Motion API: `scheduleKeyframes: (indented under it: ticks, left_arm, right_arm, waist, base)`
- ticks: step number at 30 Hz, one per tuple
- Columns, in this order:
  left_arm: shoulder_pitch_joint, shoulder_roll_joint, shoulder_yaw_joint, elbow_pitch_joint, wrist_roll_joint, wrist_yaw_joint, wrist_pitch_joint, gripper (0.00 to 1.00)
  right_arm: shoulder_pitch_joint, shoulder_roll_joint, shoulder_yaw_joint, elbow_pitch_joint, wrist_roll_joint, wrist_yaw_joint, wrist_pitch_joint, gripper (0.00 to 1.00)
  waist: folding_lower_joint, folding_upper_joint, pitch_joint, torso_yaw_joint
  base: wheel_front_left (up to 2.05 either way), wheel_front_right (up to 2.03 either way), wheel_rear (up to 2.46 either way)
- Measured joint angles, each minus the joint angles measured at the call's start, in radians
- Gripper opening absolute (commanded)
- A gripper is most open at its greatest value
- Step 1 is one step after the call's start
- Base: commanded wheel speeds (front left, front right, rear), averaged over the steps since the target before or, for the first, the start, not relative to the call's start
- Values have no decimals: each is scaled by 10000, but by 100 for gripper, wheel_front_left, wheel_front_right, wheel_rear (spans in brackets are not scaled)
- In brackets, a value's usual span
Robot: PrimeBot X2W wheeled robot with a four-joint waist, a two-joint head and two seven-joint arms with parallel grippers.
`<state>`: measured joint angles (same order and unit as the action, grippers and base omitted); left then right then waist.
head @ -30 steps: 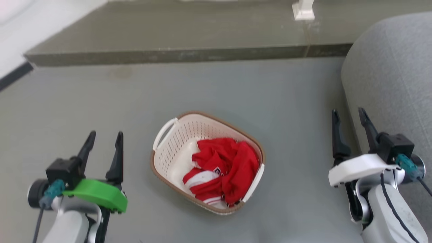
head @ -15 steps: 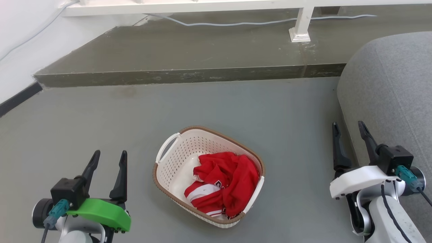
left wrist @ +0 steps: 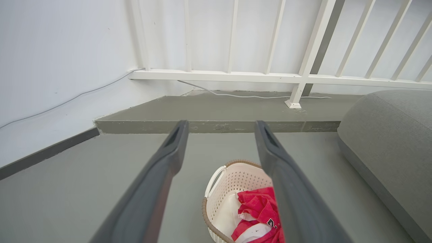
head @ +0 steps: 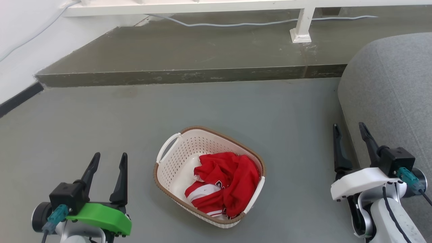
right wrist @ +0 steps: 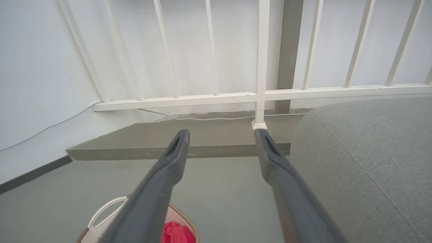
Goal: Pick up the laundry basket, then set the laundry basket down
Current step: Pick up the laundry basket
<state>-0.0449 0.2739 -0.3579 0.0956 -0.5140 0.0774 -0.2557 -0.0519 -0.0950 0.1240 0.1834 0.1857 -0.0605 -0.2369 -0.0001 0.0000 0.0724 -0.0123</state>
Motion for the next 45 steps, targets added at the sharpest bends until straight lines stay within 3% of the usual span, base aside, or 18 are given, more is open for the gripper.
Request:
scheduleKeyframes:
  ticks: [23,38,45]
  left_arm:
    - [97,173,228,-784,19,111,176,100]
    - [-597,441,403,-663,-27,94,752,100]
    - [-1735,648,564,-203,-249,-261,1246,100]
  right_arm:
    - [6,-8,23,-660,0,-15,182,100]
    - [-382,38,105,-1469,-8,-115,280,100]
    - [-913,146,322,-1822,-17,-117,280,100]
  waist:
    - [0,0,612,-33]
    - [1,0,2310,-219]
    - [1,0,3407,-435]
  base:
    - [0,0,0]
    - [0,0,0]
    - [0,0,0]
